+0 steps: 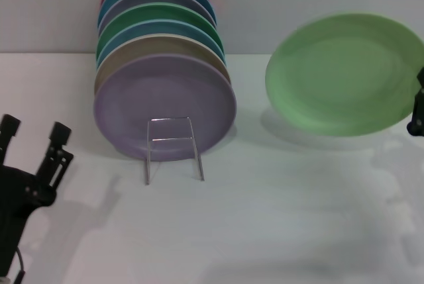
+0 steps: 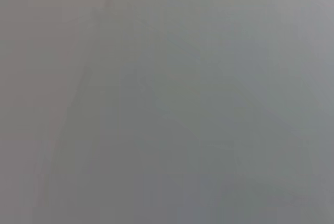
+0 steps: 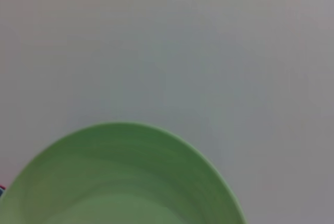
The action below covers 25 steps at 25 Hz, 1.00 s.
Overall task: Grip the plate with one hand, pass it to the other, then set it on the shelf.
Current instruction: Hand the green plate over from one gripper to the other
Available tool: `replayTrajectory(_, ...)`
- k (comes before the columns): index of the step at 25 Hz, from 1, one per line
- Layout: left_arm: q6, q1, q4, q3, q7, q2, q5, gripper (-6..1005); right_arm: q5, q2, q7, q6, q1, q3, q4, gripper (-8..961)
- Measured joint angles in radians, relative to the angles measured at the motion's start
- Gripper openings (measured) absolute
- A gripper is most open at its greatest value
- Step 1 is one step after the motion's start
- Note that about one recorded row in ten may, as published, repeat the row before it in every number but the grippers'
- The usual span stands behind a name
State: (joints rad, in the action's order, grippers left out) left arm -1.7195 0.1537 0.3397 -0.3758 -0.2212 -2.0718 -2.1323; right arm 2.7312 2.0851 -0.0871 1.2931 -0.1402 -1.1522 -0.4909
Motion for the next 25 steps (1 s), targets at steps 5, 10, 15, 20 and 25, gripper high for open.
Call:
replayTrajectory(5, 0.018, -0.004, 0.008, 0.05, 0.021, -0.002, 0.0, 830, 0.0, 0.001, 0.0, 0.094, 0.032, 0.08, 0.031, 19)
replayTrajectory(10, 0.038, -0.005, 0.036, 0.109, 0.074, 0.0, 0.001, 830, -0.001, 0.007, -0.002, 0.152, 0.059, 0.155, 0.053, 17)
replayTrajectory(15, 0.041, -0.005, 0.058, 0.176, 0.155, 0.001, 0.001, 830, -0.003, 0.008, -0.008, 0.162, 0.085, 0.214, 0.039, 18)
replayTrajectory(20, 0.06, 0.002, 0.065, 0.229, 0.199, 0.001, 0.001, 830, -0.108, 0.007, -0.089, 0.155, 0.104, 0.336, -0.001, 19)
replayTrajectory(25, 0.107, 0.024, 0.068, 0.252, 0.2, -0.003, 0.0, 830, -0.308, 0.007, -0.229, 0.154, 0.094, 0.544, -0.042, 18)
